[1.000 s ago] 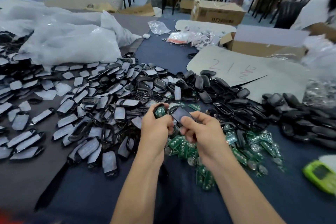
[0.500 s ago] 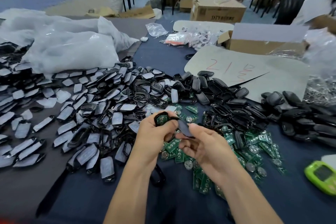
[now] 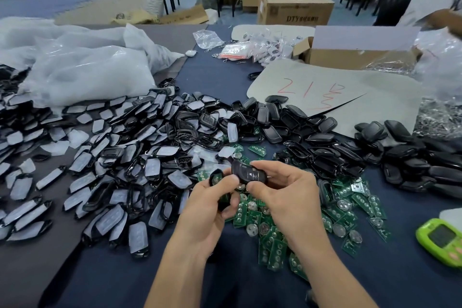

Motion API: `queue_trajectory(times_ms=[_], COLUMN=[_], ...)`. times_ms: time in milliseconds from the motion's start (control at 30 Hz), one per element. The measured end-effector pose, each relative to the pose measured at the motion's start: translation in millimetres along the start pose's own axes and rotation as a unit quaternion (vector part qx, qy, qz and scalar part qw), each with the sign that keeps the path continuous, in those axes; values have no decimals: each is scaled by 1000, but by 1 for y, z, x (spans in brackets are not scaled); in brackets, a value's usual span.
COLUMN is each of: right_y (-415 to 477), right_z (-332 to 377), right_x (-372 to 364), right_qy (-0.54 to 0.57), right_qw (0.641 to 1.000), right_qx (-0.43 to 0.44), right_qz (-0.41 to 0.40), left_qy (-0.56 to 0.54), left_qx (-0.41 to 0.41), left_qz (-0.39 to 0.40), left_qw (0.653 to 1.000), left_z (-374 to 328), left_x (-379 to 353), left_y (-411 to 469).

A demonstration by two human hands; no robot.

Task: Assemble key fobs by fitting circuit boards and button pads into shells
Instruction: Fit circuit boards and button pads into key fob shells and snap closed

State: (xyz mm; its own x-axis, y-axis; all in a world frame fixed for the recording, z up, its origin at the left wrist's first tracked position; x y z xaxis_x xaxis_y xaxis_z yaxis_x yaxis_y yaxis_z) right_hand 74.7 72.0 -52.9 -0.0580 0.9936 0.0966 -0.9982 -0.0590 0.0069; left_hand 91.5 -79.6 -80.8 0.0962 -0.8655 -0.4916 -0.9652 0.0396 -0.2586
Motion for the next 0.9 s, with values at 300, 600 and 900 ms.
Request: queue_trajectory(times_ms=[300,600,900], right_y=[-5,0,16], right_z=[-7,-11,-22], right_x=[-3,-15,-3], right_qy=[33,407,403], right_qw=[989,868,855], right_qx=[-145,-279,-326], right_qz=[-9,62,-5], left_qy=[125,368,213], left_qx=[-144,-263,-107], left_qz=[-176,-43,-59], left_qw=[966,891,969], left_z=[-3,-17,3], left_x=[-4,-7,-11], left_y=[7,4,20])
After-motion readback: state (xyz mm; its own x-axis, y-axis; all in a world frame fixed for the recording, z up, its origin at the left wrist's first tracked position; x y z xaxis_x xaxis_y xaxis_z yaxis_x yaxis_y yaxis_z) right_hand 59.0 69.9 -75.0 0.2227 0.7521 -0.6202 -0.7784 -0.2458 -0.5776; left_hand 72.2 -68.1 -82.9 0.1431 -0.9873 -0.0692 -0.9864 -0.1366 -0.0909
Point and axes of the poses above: each hand's wrist, its own y-axis towards the middle knuckle, its own x-axis out of the back of the hand, z = x × y, the point moved 2 cm from there along y, towards the middle knuckle, and after that the axes turned 4 degrees about z, right-handed, at the moved point
